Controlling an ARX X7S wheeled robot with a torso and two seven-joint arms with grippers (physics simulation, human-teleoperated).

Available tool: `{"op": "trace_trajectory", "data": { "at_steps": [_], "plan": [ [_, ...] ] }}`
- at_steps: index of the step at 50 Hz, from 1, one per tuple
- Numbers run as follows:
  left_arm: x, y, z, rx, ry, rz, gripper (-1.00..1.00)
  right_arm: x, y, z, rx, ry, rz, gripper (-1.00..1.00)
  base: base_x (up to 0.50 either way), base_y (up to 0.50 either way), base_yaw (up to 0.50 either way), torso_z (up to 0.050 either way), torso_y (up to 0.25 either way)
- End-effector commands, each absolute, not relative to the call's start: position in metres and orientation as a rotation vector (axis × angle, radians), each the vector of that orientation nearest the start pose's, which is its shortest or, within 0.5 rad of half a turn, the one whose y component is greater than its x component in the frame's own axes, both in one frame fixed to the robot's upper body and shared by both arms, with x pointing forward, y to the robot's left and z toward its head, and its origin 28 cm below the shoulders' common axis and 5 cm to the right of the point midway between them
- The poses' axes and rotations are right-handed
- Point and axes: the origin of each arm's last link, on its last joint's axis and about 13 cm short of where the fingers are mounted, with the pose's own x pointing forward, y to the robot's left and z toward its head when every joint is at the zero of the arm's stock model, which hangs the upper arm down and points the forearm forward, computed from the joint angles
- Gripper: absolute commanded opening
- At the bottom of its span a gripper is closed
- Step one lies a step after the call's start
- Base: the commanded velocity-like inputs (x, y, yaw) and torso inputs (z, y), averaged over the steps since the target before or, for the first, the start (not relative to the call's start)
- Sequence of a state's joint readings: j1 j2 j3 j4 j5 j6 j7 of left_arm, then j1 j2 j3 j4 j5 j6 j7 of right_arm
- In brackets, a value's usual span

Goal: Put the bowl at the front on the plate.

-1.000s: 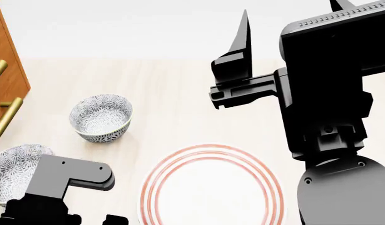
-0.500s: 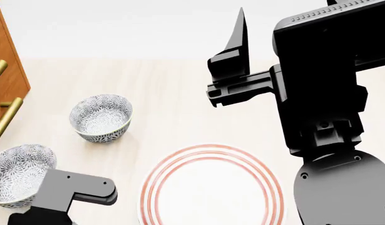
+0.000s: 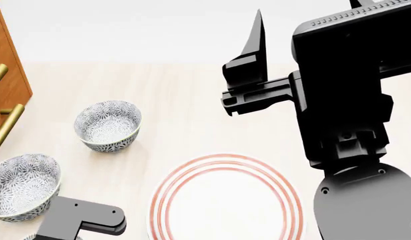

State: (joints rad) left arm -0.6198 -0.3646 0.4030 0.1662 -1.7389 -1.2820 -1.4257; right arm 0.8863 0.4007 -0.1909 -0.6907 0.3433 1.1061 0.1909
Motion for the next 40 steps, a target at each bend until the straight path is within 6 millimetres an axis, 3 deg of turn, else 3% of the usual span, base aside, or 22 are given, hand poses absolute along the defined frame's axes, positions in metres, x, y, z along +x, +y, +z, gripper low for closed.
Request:
{"op": "trace_trajectory", "data": {
  "at_steps": [1, 39, 40],
  "plan": [
    [0.222, 0.171, 0.140, 0.146, 0.907, -0.056, 1.00, 0.256, -0.121, 0.280, -0.309, -0.390, 0.048, 1.00, 0.00, 0.00, 0.00, 0.000, 0.000],
    [0.219, 0.170, 0.122, 0.156, 0.978, -0.045, 1.00, 0.254, -0.122, 0.277, -0.303, -0.391, 0.040, 1.00, 0.00, 0.00, 0.00, 0.000, 0.000],
    [0.218, 0.171, 0.123, 0.150, 0.956, -0.045, -1.00, 0.254, -0.122, 0.277, -0.303, -0.392, 0.040, 1.00, 0.00, 0.00, 0.00, 0.000, 0.000]
  ]
}}
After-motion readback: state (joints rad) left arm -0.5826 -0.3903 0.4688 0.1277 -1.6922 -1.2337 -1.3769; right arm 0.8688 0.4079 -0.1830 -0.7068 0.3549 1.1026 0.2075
